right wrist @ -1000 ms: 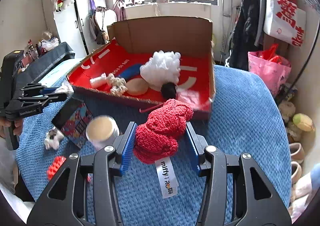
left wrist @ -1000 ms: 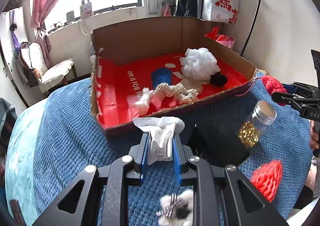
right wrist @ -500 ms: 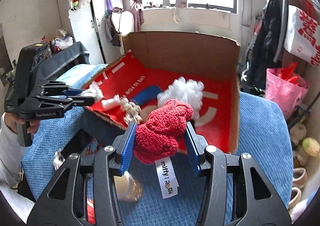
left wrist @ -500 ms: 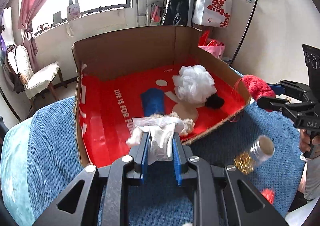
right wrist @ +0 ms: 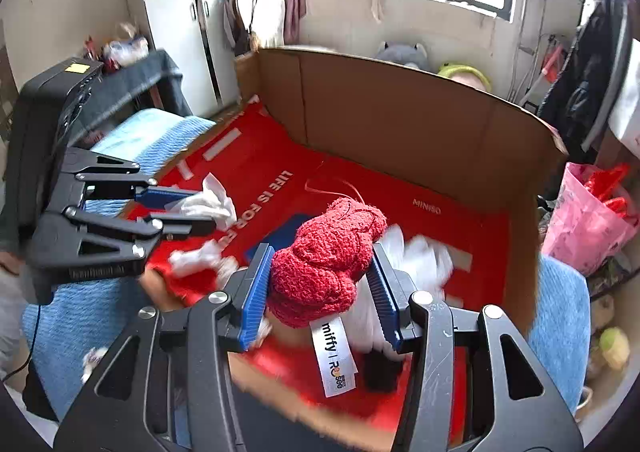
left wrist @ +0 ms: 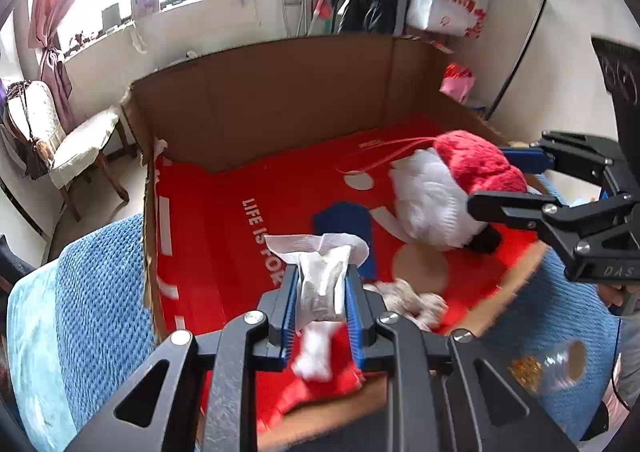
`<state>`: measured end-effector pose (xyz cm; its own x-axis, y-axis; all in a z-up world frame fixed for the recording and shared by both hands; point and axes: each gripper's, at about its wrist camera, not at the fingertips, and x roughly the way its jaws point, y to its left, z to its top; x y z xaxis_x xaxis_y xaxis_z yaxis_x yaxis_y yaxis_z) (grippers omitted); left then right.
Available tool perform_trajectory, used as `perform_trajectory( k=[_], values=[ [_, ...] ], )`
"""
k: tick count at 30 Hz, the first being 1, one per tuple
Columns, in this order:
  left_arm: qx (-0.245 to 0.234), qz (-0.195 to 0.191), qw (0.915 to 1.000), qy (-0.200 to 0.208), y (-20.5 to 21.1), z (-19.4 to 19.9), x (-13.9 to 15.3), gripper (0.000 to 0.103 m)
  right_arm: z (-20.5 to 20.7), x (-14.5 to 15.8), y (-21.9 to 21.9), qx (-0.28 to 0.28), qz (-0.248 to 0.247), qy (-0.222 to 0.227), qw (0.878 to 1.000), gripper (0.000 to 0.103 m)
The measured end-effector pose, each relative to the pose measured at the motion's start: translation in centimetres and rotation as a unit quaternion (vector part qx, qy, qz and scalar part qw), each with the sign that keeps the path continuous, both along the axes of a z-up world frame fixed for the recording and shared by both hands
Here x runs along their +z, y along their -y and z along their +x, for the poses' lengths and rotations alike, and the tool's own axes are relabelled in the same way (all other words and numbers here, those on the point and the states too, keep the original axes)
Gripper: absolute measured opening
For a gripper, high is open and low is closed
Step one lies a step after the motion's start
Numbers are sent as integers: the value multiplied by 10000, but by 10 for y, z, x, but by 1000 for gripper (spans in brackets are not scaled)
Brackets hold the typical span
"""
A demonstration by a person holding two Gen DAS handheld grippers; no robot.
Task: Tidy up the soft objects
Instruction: 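Carry the red pouch and white tissue toward the red box with both tools, then open both tools to release the pouch and tissue in the box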
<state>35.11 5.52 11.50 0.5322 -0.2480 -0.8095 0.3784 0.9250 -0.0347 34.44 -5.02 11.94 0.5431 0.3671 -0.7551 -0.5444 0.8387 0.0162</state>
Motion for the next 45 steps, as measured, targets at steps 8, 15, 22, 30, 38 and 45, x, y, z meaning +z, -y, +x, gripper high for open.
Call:
perform_trajectory(
  k=[8, 15, 22, 30, 38, 45],
  values=[
    [96, 391, 9981, -461, 7, 47, -24, 23, 80, -25, -36, -33, -582, -728, 9956, 46],
    [195, 578, 9950, -787, 3, 70, -48, 23, 121, -55, -51, -141, -1159, -1216, 9857, 46],
    [255, 572, 9943, -862, 5, 79, -55, 24, 133, -75, -59, -150, -1629, -1403, 9765, 46],
    [265, 626, 9940, -855, 12, 87, -53, 40, 139, -78, -55, -189, -1596, -1485, 9758, 48],
    [319, 624, 9945, -773, 12, 78, -51, 59, 149, -78, -41, -256, -1541, -1547, 9755, 58],
    [393, 461, 9961, -635, 11, 71, -37, 71, 145, -70, -26, -367, -1419, -1475, 9781, 63]
  ],
)
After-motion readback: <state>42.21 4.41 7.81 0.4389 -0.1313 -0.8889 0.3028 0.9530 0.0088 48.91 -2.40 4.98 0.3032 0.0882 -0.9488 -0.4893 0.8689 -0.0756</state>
